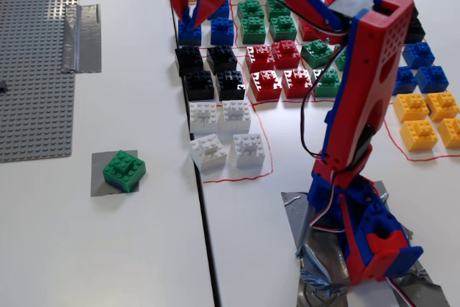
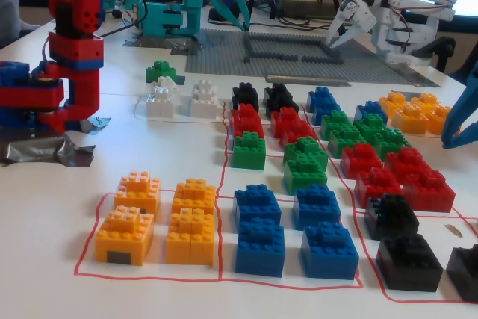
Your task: Grab the block and put it in the grey marker
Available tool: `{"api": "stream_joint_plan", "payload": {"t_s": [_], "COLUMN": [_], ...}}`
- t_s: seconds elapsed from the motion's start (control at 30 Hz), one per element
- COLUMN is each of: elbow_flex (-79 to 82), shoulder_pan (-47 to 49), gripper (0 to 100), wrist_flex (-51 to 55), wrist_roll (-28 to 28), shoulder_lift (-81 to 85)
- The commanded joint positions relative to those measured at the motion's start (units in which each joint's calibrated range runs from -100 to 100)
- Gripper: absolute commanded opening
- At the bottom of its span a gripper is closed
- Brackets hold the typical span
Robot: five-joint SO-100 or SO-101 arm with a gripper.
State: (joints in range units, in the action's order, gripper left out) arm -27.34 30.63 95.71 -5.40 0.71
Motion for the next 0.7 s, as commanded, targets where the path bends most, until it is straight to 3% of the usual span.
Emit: {"api": "stream_joint_plan", "payload": {"t_s": [0.0,0.3,0.67], "elbow_flex": [-0.4,8.3,24.6], "shoulder_pan": [-6.6,-24.8,-35.4], "gripper": [0,0,0], "wrist_flex": [-1.3,-2.1,-11.2], "wrist_roll": [-0.1,-0.6,-0.3], "shoulder_lift": [4.9,9.7,17.4]}}
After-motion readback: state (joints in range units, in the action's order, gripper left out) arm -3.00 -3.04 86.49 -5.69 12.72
